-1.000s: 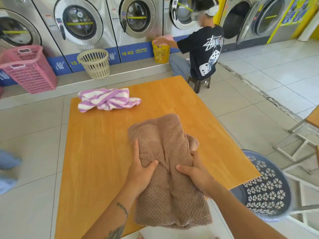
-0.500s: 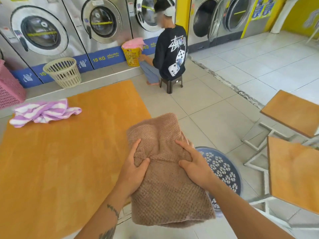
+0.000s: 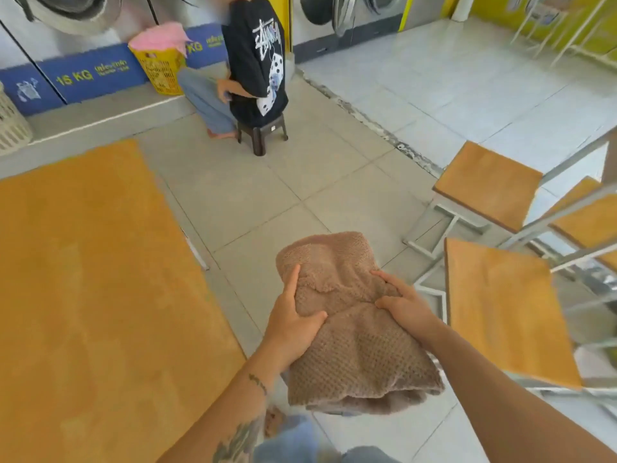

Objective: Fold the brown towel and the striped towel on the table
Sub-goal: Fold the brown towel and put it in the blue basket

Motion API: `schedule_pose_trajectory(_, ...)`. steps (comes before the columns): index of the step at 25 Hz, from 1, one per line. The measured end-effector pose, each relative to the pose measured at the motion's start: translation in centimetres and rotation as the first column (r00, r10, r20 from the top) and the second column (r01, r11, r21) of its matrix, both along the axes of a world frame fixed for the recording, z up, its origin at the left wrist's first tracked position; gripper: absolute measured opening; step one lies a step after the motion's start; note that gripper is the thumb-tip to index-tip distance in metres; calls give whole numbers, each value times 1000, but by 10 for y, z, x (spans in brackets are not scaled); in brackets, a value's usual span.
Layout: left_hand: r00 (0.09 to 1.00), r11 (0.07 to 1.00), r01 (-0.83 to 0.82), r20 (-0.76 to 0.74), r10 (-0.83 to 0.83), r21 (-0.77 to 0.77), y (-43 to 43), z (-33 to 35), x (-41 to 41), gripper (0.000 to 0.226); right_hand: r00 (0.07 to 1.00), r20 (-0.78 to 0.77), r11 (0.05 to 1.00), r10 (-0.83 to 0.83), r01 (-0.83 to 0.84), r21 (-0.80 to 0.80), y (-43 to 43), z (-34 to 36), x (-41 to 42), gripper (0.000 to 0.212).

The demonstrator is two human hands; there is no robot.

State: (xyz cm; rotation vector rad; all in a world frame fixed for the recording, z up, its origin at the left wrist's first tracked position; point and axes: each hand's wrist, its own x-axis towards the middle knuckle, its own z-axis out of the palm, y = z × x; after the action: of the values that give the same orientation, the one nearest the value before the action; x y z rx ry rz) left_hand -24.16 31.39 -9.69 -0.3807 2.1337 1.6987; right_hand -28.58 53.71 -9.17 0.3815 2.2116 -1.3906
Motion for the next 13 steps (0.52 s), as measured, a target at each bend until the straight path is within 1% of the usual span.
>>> schedule_pose_trajectory(2,993,995,-62,96,70,-84,17,-32,-11,89,994,104,999,11,-15,36,11,-36,-14,59)
schedule_pose_trajectory(4,978,982,-67,182,100,-178,31,-72,-20,81,973,225,996,44,-60,62,17,-82,-27,58)
schedule_pose_trajectory(7,938,958,-83,303,169,-275,51,-154,-36,70,931,349,984,112,-153,92,21,-171,-53,57)
schedule_pose_trajectory(10,893,946,-92,394,217,-312,67,-251,-54,70,896,416,969,154,-220,113,29,-278,-75,58)
schedule_pose_trajectory(13,856,941,-93,456,243,-326,82,-328,-69,76,879,452,965,156,-233,121,39,-366,-85,59)
